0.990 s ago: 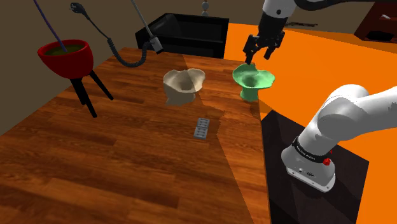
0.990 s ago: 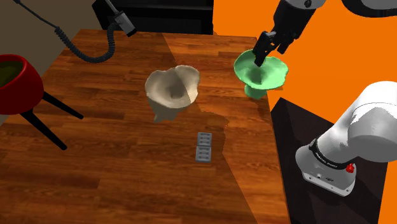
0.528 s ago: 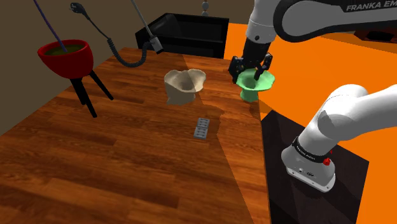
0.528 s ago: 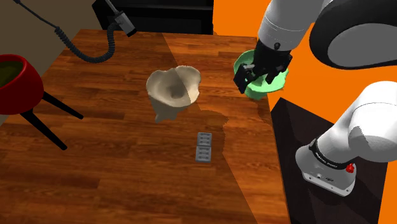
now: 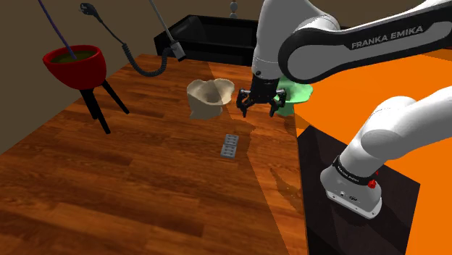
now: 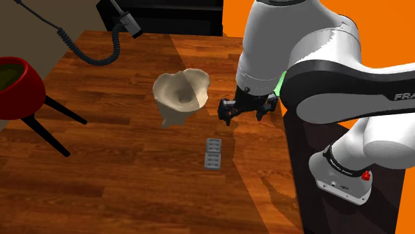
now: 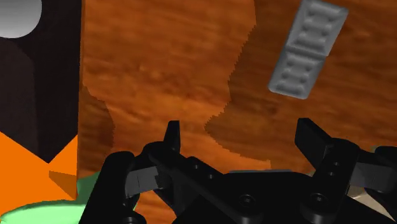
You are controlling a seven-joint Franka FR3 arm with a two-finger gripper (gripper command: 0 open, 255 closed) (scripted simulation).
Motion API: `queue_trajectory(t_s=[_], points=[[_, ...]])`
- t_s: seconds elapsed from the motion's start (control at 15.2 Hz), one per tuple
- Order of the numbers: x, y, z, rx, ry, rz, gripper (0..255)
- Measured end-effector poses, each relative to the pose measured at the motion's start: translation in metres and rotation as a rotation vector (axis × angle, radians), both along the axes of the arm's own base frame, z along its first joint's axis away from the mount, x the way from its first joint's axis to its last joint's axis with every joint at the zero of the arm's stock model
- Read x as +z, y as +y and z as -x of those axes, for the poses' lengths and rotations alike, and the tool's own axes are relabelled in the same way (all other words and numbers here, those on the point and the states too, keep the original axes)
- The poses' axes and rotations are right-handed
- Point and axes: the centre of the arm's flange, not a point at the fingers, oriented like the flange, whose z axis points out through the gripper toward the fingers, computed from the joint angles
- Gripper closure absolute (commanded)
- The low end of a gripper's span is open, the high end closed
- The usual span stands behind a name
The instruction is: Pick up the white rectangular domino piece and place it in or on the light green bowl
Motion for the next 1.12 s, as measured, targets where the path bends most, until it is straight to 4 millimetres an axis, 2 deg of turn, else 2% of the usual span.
queue_trajectory(t_s=[0.4, 0.59, 1.12], points=[[-0.046, 0.060, -0.024, -0.164, 0.022, -0.017, 0], [-0.063, 0.086, -0.040, -0.241, 0.032, -0.026, 0], [-0.109, 0.092, -0.039, -0.265, 0.036, -0.030, 0]])
